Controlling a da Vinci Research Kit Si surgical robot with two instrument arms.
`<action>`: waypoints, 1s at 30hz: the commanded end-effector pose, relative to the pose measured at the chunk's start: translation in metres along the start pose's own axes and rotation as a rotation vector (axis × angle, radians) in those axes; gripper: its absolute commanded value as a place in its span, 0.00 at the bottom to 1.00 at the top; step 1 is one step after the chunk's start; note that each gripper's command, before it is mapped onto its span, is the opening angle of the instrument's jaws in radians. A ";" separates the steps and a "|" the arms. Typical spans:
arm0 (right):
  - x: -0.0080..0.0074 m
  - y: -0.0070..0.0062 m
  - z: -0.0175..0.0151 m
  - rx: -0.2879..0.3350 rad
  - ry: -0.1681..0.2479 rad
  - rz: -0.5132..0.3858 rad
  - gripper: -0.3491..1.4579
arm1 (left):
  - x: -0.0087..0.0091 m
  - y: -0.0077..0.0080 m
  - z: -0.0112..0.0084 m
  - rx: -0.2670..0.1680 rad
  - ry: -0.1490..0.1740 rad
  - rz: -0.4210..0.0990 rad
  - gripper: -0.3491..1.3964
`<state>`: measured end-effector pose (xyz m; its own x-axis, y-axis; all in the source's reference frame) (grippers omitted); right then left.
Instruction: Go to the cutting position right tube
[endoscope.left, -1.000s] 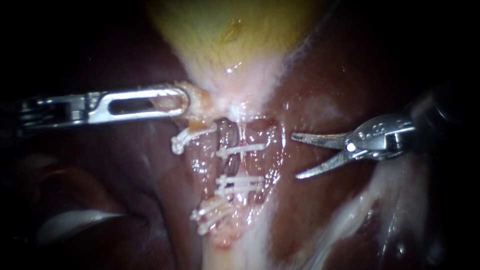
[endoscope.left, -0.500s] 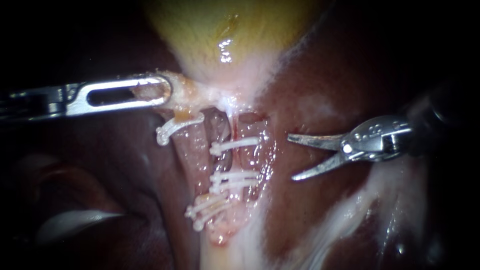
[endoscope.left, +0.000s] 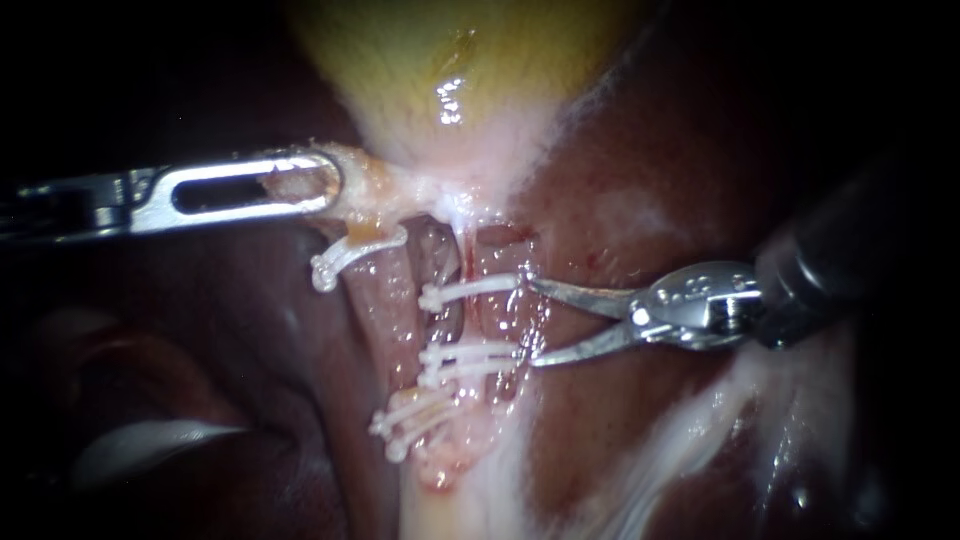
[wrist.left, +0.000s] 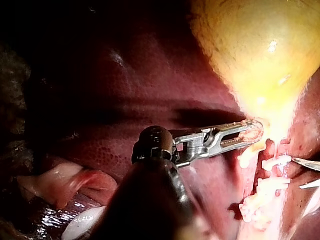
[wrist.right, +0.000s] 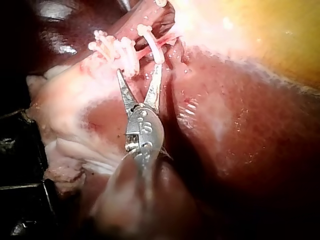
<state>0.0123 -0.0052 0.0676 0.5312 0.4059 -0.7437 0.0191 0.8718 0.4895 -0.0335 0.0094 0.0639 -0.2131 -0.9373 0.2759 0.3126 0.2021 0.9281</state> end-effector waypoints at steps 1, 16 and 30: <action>-0.0001 0.0000 0.0004 0.008 -0.003 0.006 0.99 | 0.0000 0.0000 0.0001 0.000 0.000 0.000 0.00; -0.0016 0.0005 0.0049 0.078 -0.028 0.113 0.98 | 0.0001 0.0000 0.0001 -0.001 -0.001 0.000 0.00; -0.0009 0.0012 0.0070 0.124 -0.011 0.137 0.98 | 0.0002 0.0000 0.0001 -0.001 -0.001 0.001 0.00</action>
<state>0.0179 -0.0063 0.0721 0.5455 0.5171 -0.6596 0.0549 0.7633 0.6438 -0.0336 0.0093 0.0639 -0.2143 -0.9367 0.2768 0.3140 0.2023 0.9276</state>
